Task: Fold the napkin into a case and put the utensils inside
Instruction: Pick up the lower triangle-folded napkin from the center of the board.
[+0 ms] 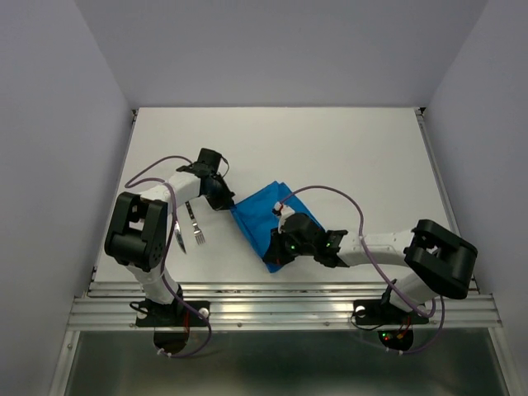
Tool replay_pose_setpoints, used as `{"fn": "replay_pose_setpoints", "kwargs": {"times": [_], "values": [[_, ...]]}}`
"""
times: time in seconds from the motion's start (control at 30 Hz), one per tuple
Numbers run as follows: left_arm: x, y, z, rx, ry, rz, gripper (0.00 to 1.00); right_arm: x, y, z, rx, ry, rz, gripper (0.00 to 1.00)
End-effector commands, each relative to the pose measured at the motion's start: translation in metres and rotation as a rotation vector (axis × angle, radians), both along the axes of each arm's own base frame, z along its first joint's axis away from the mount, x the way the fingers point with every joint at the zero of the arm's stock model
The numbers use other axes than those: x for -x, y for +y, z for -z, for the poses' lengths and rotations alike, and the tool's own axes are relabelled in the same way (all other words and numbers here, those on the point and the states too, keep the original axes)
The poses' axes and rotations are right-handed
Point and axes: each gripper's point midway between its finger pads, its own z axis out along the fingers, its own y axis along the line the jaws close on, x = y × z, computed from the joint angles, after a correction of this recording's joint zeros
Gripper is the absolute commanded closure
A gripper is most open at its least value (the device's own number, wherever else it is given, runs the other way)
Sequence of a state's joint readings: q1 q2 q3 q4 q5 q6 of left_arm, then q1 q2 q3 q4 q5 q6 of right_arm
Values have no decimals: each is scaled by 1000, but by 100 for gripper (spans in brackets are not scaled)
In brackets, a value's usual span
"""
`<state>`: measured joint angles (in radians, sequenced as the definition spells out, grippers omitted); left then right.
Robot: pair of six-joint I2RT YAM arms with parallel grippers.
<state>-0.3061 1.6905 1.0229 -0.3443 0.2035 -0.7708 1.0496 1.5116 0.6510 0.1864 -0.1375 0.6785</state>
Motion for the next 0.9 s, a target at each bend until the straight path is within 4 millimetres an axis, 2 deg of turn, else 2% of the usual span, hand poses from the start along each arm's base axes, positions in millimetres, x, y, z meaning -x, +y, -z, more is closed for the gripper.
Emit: {"fn": "replay_pose_setpoints", "kwargs": {"times": [0.0, 0.2, 0.4, 0.63, 0.87], "values": [[-17, 15, -14, -94, -50, 6, 100, 12, 11, -24, -154, 83, -76, 99], [-17, 25, -11, -168, -16, 8, 100, 11, 10, -22, -201, 179, -71, 99], [-24, 43, -19, -278, -4, -18, 100, 7, 13, -31, -250, 225, -71, 99], [-22, 44, -21, -305, 20, -20, 100, 5, 15, -29, -289, 315, -62, 99], [-21, 40, -14, -333, 93, -17, 100, 7, 13, -22, -314, 379, -55, 99]]}}
